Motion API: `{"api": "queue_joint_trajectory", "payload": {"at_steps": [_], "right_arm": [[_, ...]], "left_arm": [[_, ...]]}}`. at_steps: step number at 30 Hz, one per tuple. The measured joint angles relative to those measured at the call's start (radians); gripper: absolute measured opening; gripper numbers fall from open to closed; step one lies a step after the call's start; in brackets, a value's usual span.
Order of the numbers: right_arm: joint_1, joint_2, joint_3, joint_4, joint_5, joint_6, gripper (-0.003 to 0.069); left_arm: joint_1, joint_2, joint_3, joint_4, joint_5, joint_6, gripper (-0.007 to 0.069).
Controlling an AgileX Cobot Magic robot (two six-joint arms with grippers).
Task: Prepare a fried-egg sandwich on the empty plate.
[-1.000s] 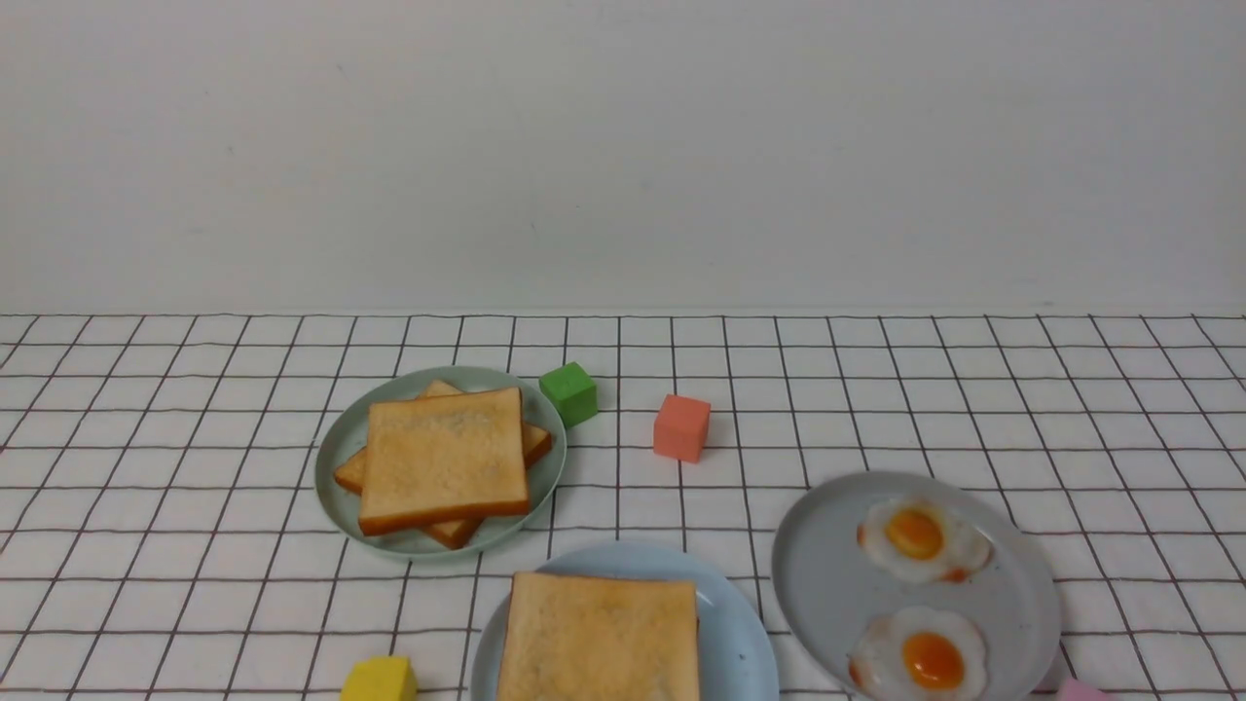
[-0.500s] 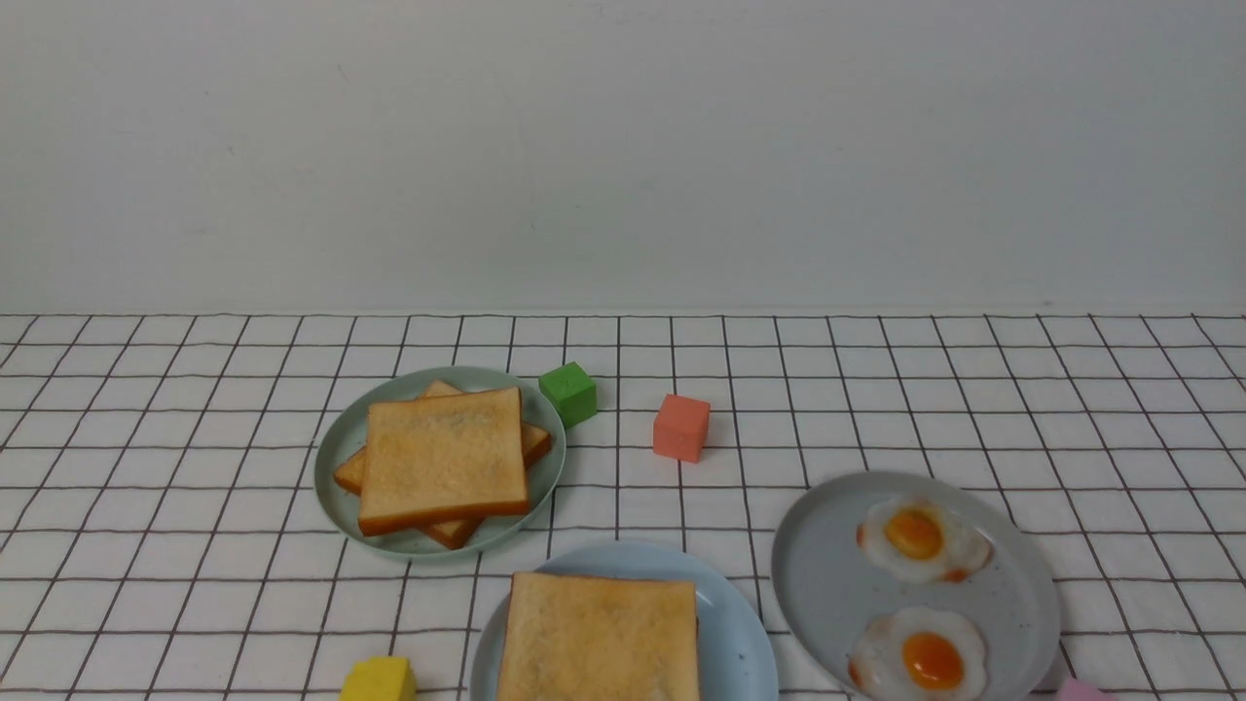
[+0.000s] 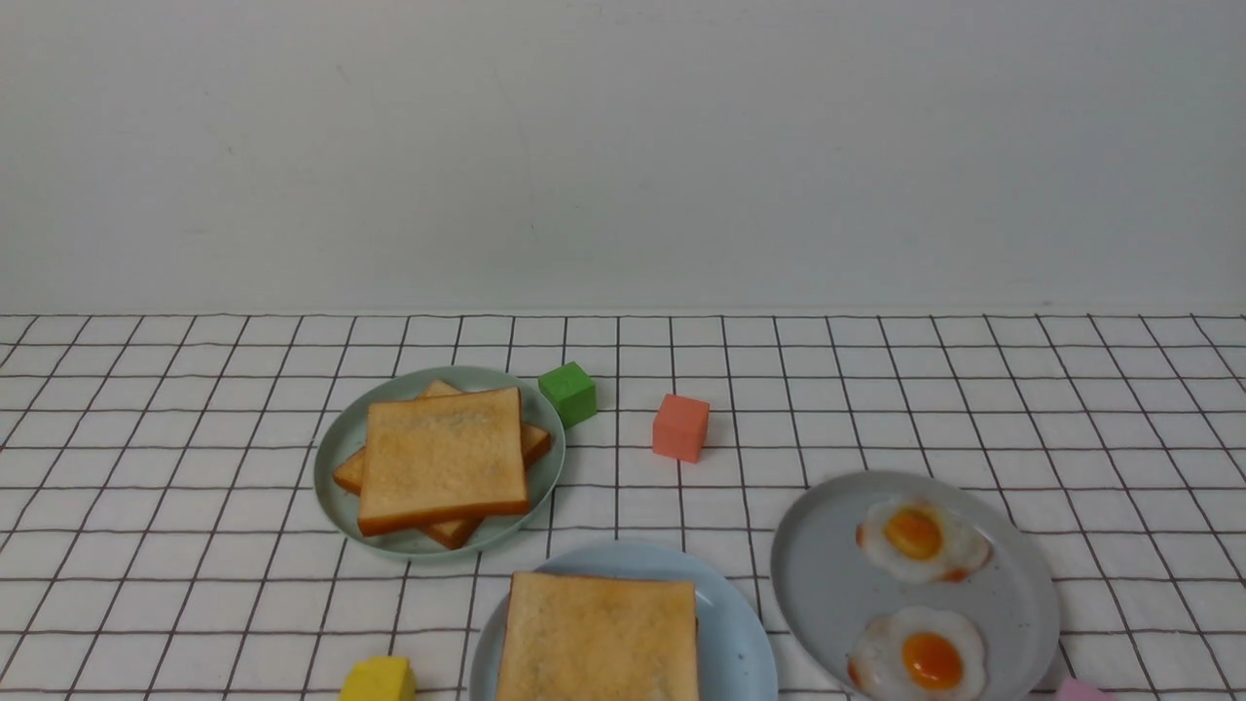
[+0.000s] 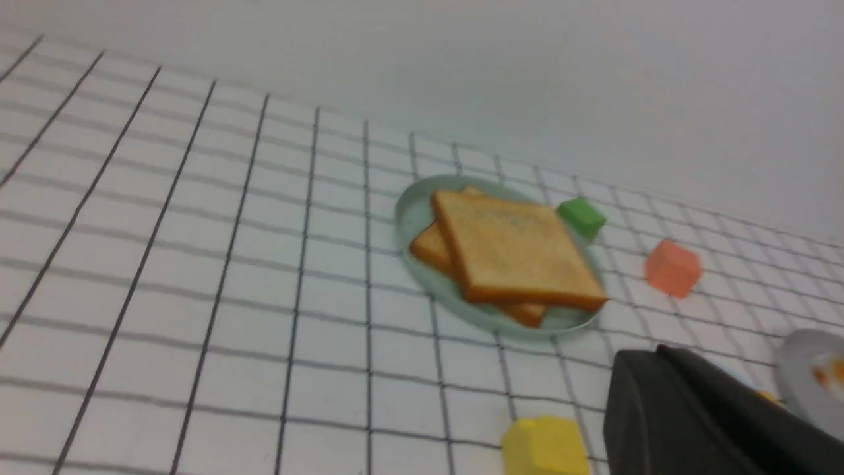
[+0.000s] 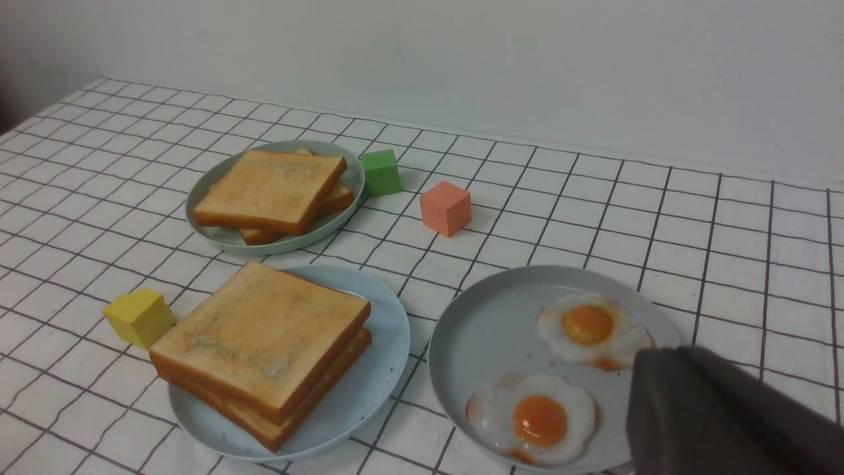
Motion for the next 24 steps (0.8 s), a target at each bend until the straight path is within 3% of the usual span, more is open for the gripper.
{"api": "queue_joint_trajectory", "payload": {"at_steps": [7,24], "right_arm": [[0.000,-0.001,0.001,-0.003,0.000,0.000,0.0028],[0.000,-0.001,0.002,-0.003,0.001,0.000,0.0040]], "left_arm": [[0.108,0.000,0.233,0.010,-0.117,-0.026,0.0023],[0.108,0.000,0.247,0.002,-0.174,0.008,0.0038]]}}
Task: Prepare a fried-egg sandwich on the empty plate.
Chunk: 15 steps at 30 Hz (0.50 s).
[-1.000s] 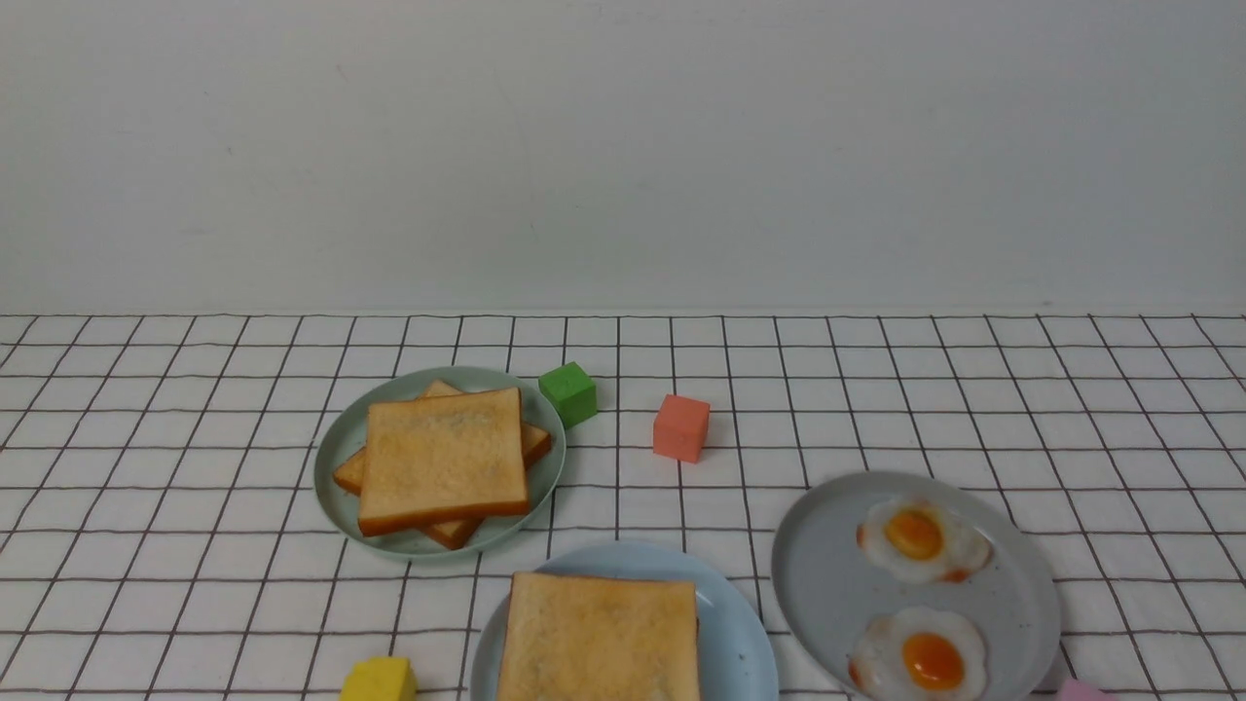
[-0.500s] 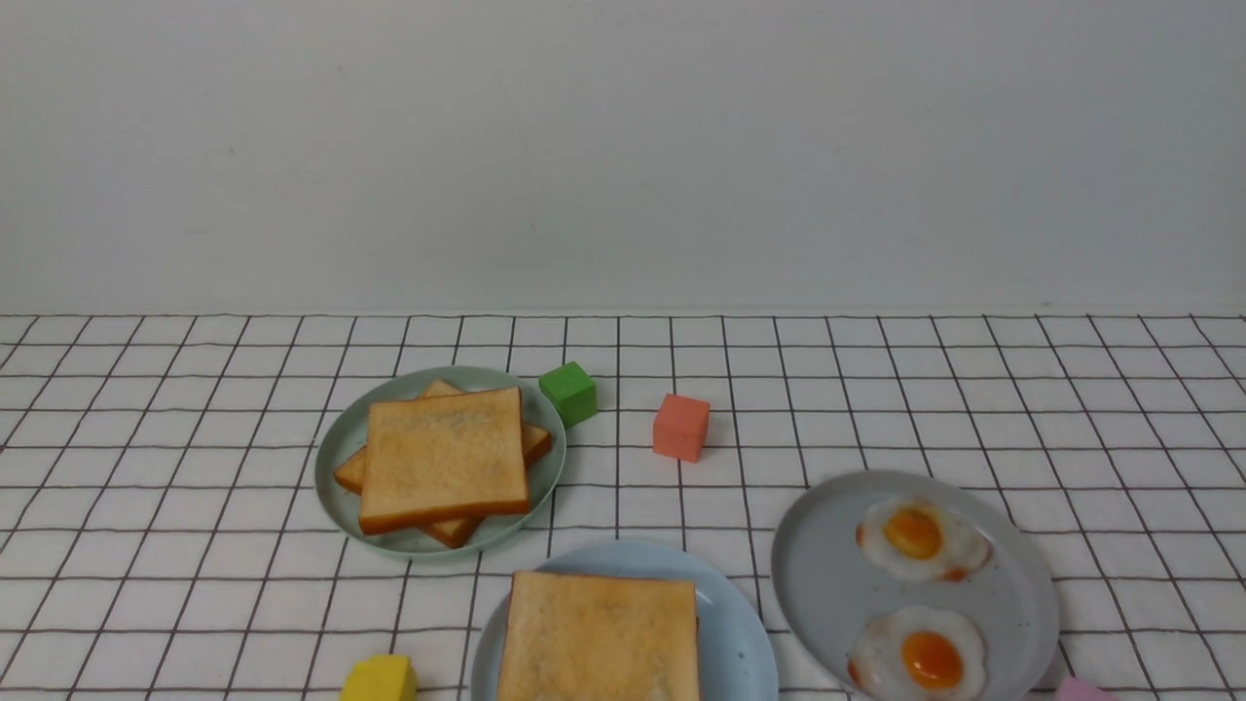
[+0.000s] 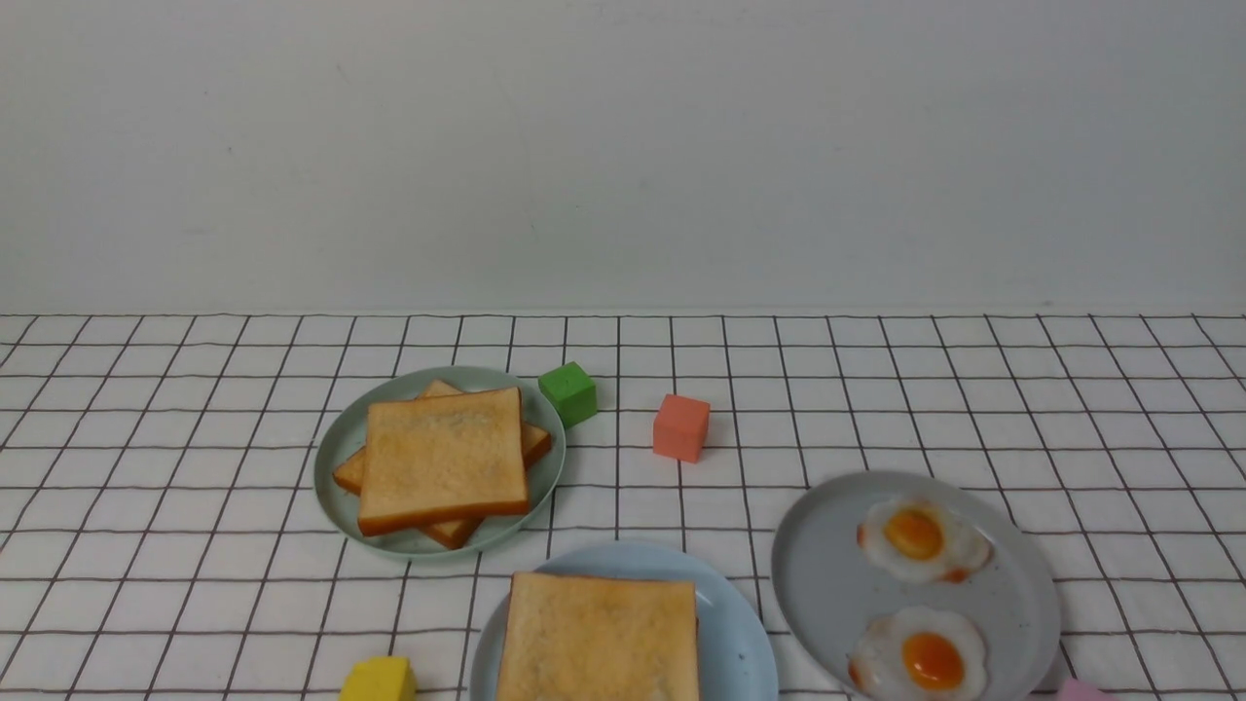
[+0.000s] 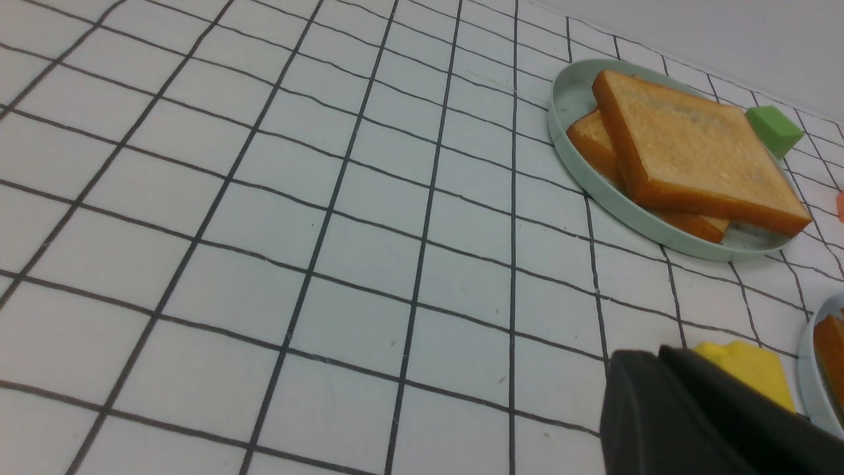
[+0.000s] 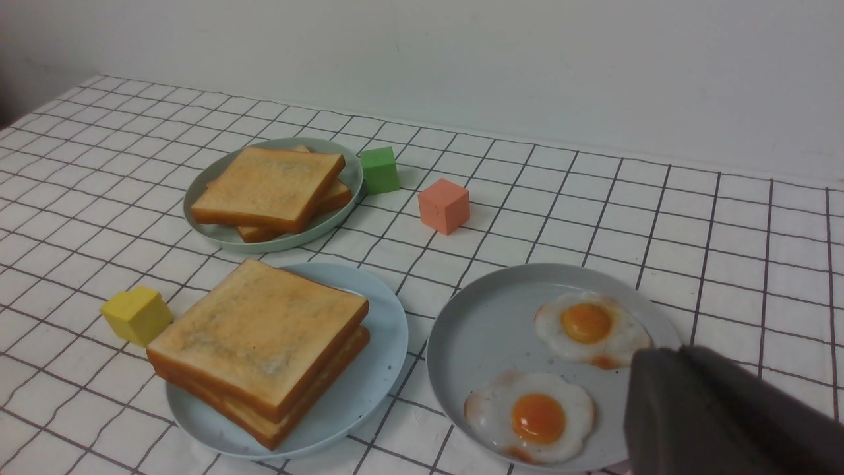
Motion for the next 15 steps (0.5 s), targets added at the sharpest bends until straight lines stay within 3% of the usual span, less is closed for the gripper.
{"api": "queue_joint_trajectory", "payload": {"at_steps": [15], "right_arm": [[0.000,0.000,0.002,0.000,0.000,0.000,0.0062]], "left_arm": [[0.000,0.000,0.000,0.000,0.000,0.000,0.0038]]}}
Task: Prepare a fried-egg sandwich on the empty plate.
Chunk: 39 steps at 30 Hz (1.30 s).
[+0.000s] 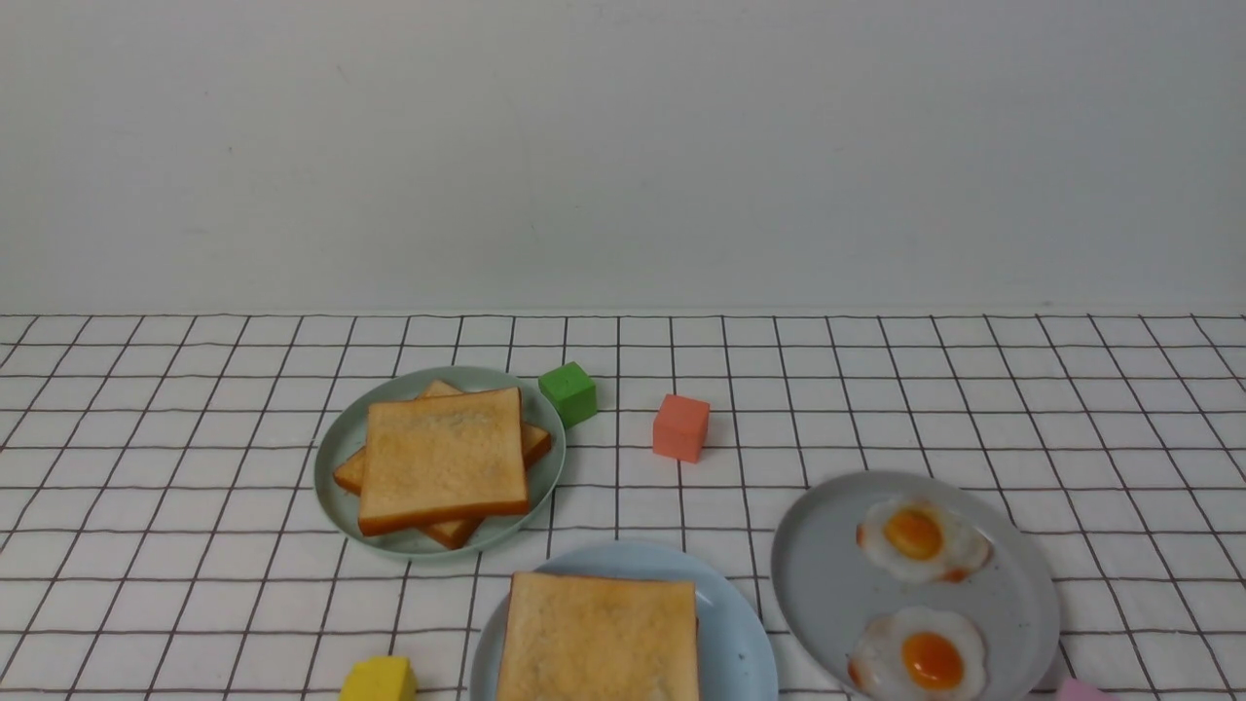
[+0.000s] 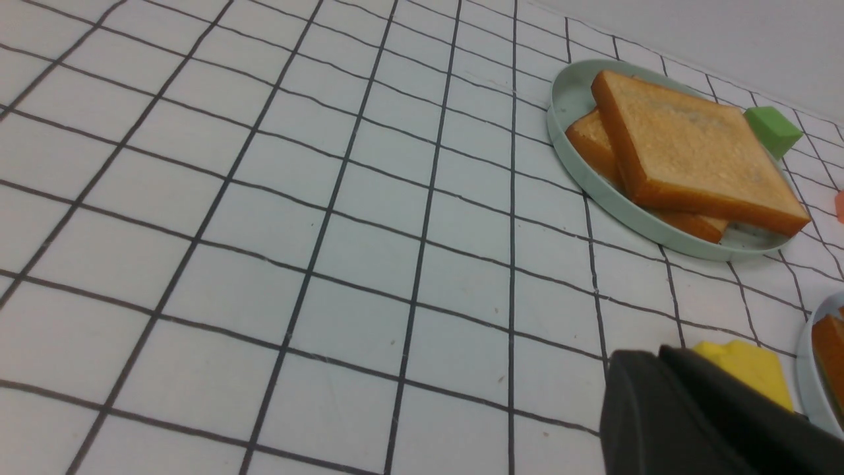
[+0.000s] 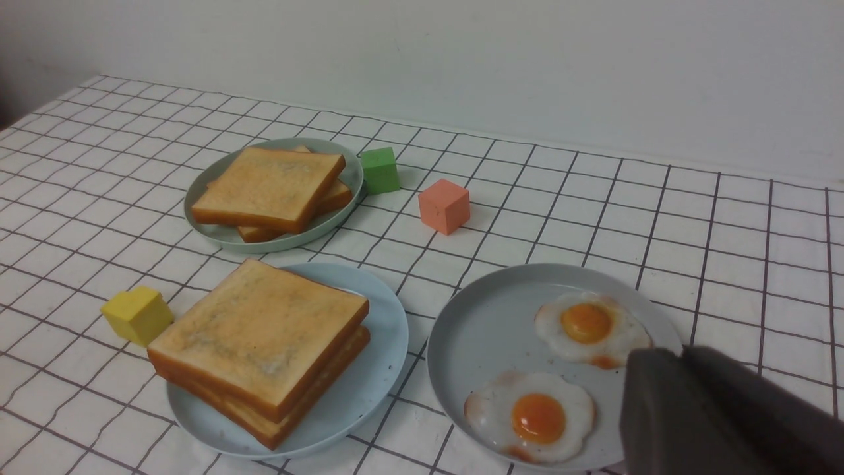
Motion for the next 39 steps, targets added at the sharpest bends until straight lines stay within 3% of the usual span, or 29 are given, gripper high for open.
{"api": "queue_joint_trajectory", "payload": {"at_steps": [6,10,12,19,24,39], "right_arm": [[0.000,-0.005,0.002,-0.030,0.000,0.000,0.0071],[-0.047,-0.010,0.022,-0.113,-0.019,0.008,0.0076],[-0.133,-0.013,0.083,-0.167,-0.081,0.062,0.0081],[-0.273,-0.119,0.370,-0.256,-0.283,0.130,0.0087],[-0.288,-0.166,0.560,-0.252,-0.341,0.152,0.0095],[-0.288,-0.167,0.569,-0.230,-0.383,0.183,0.0114]], "left_arm": [[0.000,0.000,0.000,0.000,0.000,0.000,0.0038],[0.000,0.000,0.000,0.000,0.000,0.000,0.0039],[0.000,0.000,0.000,0.000,0.000,0.000,0.0039],[0.000,0.000,0.000,0.000,-0.001,0.000,0.0050],[0.000,0.000,0.000,0.000,-0.002,0.000,0.0055],[0.000,0.000,0.001,0.000,-0.002,0.000,0.0063]]}}
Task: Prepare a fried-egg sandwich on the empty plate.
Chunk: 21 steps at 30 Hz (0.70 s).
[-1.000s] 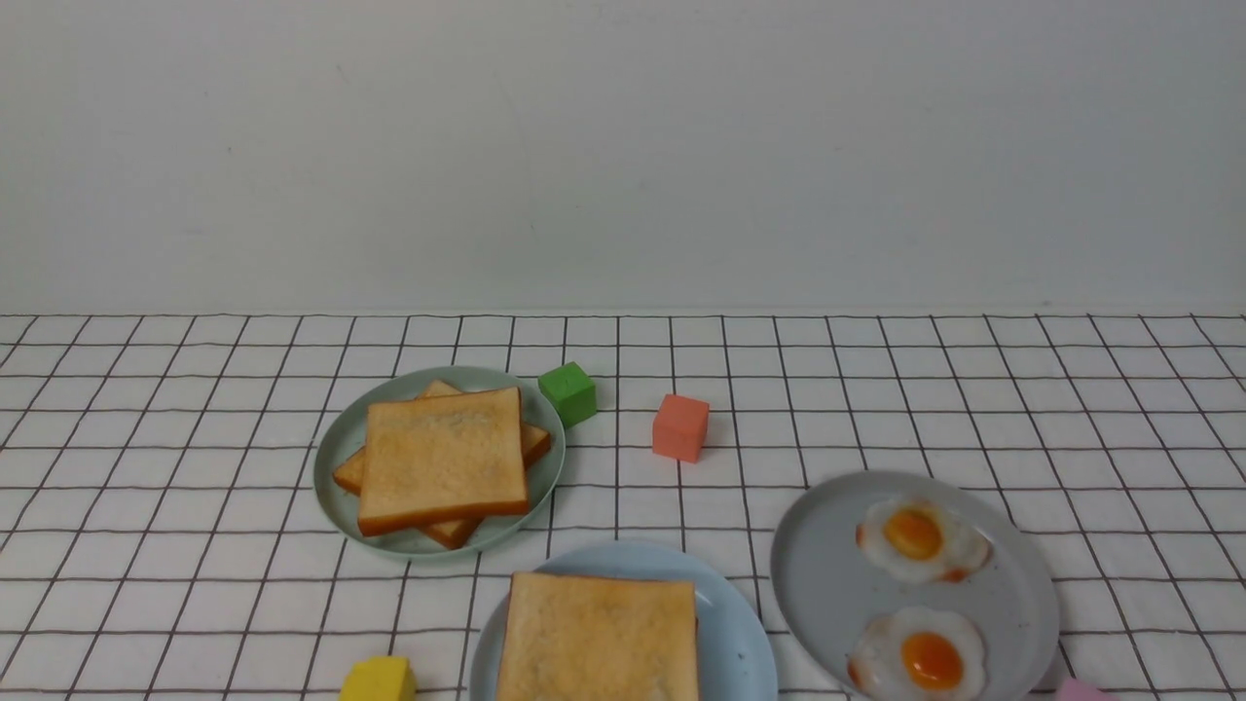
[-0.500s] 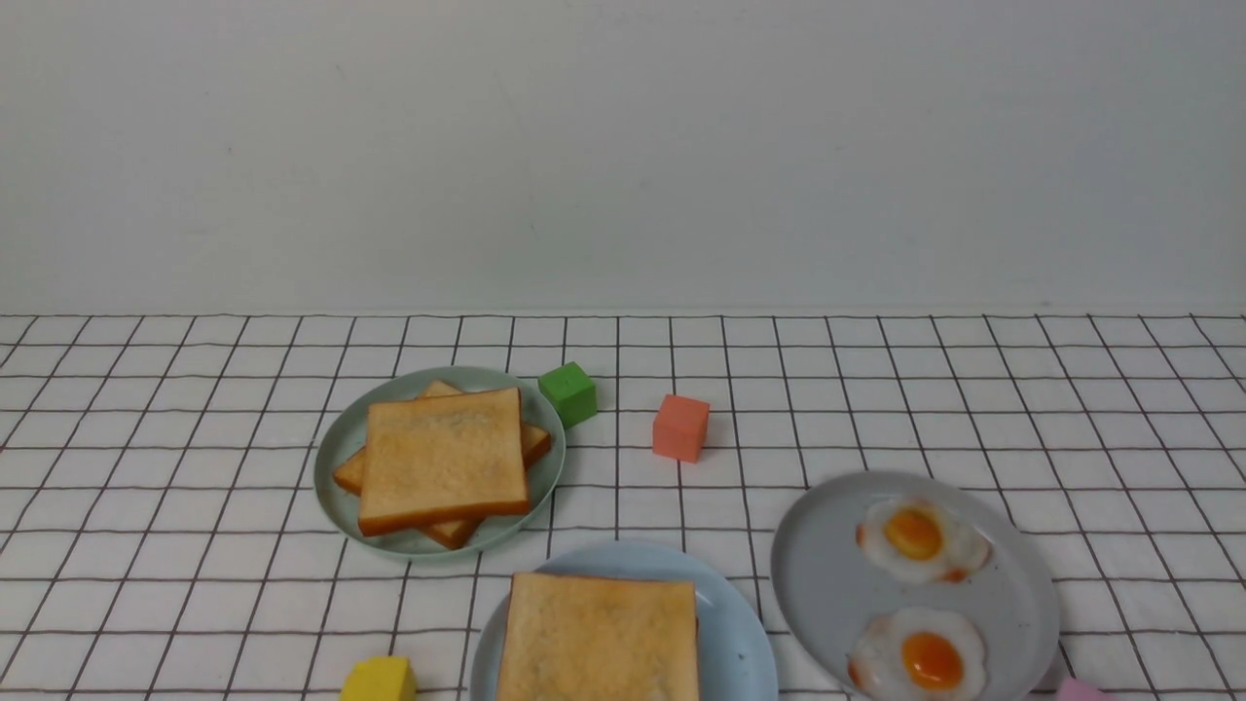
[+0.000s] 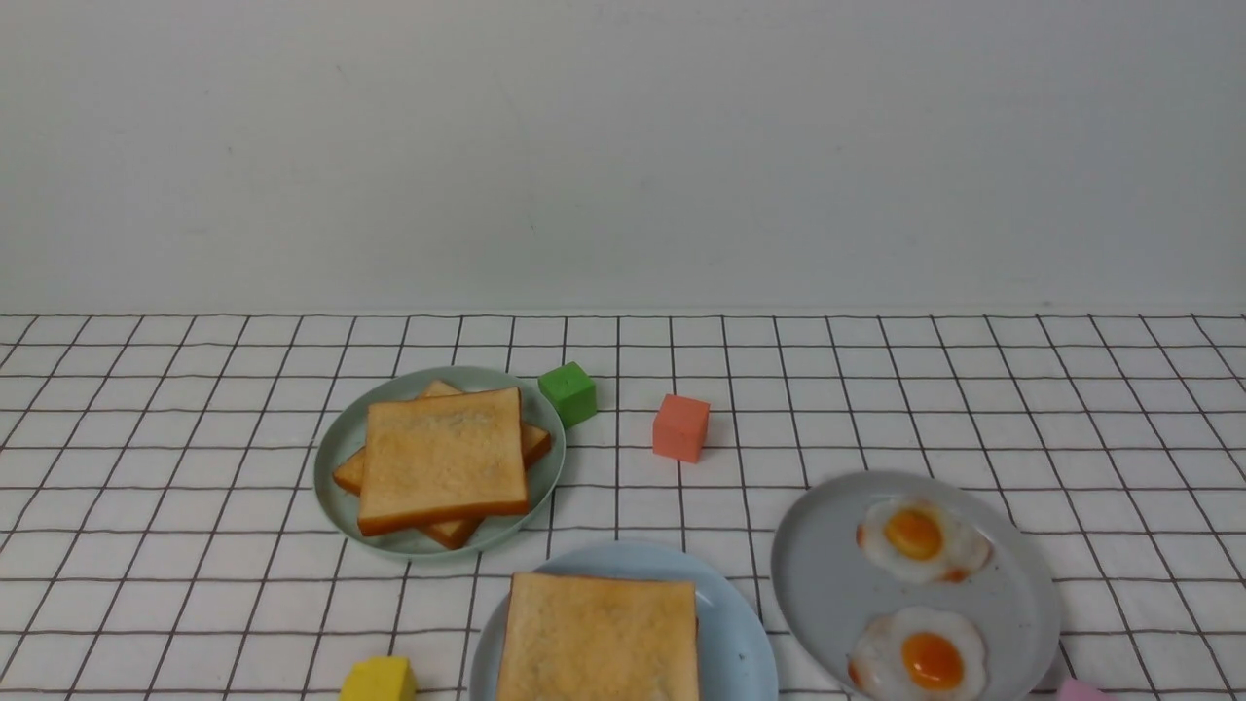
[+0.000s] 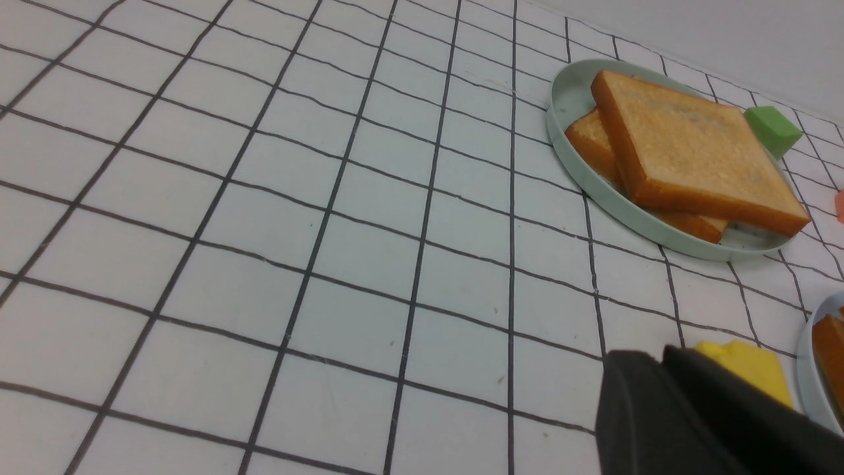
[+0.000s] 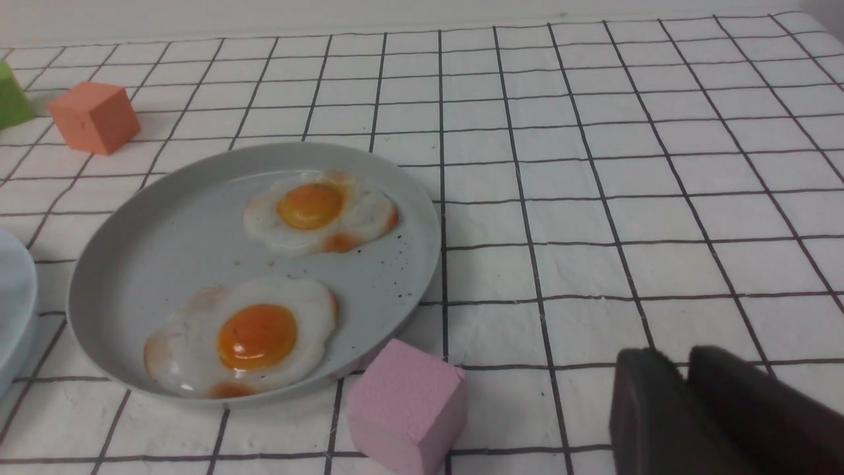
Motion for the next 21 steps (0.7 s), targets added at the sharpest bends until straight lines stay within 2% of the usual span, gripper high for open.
{"api": "queue_joint_trajectory", "payload": {"at_steps": [21], "right_arm": [[0.000,0.000,0.000,0.000,-0.001,0.000,0.0135]], "left_arm": [[0.000,0.000,0.000,0.000,0.000,0.000,0.0082]]}}
